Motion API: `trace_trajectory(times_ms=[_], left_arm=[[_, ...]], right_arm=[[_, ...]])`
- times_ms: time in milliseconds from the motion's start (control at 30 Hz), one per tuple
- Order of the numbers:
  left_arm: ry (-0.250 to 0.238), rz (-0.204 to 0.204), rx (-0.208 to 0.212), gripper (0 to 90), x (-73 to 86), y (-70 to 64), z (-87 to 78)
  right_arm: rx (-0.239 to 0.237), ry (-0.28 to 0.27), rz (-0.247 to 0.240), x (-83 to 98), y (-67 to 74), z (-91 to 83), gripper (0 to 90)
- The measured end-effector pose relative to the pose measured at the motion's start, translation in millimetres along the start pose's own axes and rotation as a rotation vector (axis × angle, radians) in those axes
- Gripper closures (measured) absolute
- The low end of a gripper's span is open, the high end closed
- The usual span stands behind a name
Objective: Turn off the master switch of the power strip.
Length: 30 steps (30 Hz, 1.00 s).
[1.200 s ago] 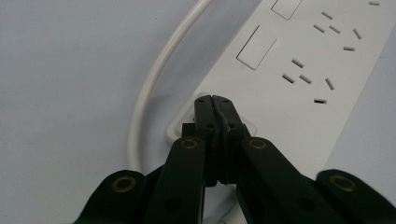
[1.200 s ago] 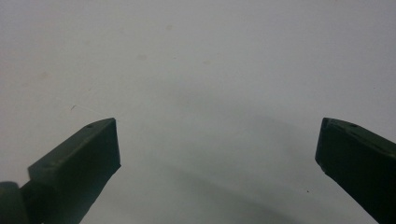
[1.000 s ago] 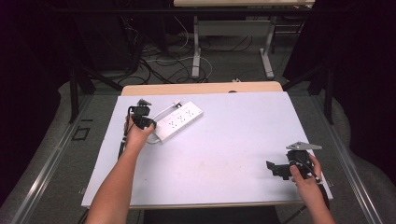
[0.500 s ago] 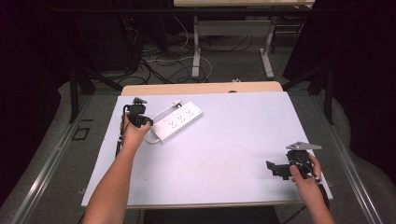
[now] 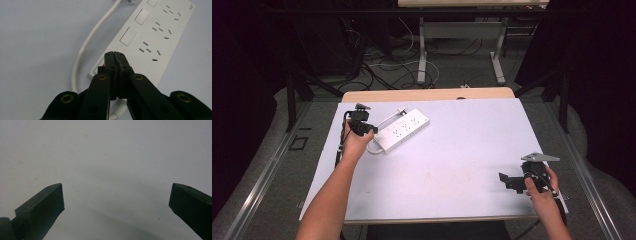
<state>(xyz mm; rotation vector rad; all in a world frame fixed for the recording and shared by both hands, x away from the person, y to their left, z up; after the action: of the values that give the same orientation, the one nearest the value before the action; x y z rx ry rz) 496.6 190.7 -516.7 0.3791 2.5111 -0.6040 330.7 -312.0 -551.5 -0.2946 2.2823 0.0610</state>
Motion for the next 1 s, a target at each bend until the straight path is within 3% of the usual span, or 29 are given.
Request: trace_trajectory(times_ms=[467,1000], left_arm=[[-0.009,0.011,0.063,89.9,2.4,-12.8,-14.4],[-0.039,0.091,0.119,73.2,6.9,-34.1,-28.1]], right_arm=[[0.0,-0.001,0.007,-0.3,1.3,-1.9,0.0],[0.006,-0.007,0.009,-0.2,0.9,-4.4,0.0]])
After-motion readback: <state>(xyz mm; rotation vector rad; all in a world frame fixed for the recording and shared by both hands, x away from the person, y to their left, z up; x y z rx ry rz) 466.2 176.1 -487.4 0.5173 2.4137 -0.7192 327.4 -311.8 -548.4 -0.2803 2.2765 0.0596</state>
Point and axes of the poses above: each handheld gripper's, and its own axes: z roughly forward along the jaws, x roughly out of its underside, y roughly to its left, the point moved 3 cm from there along z, roughly forward along the jaws, and after that the axes turned 11 degrees about x, right-handed, at the moved point
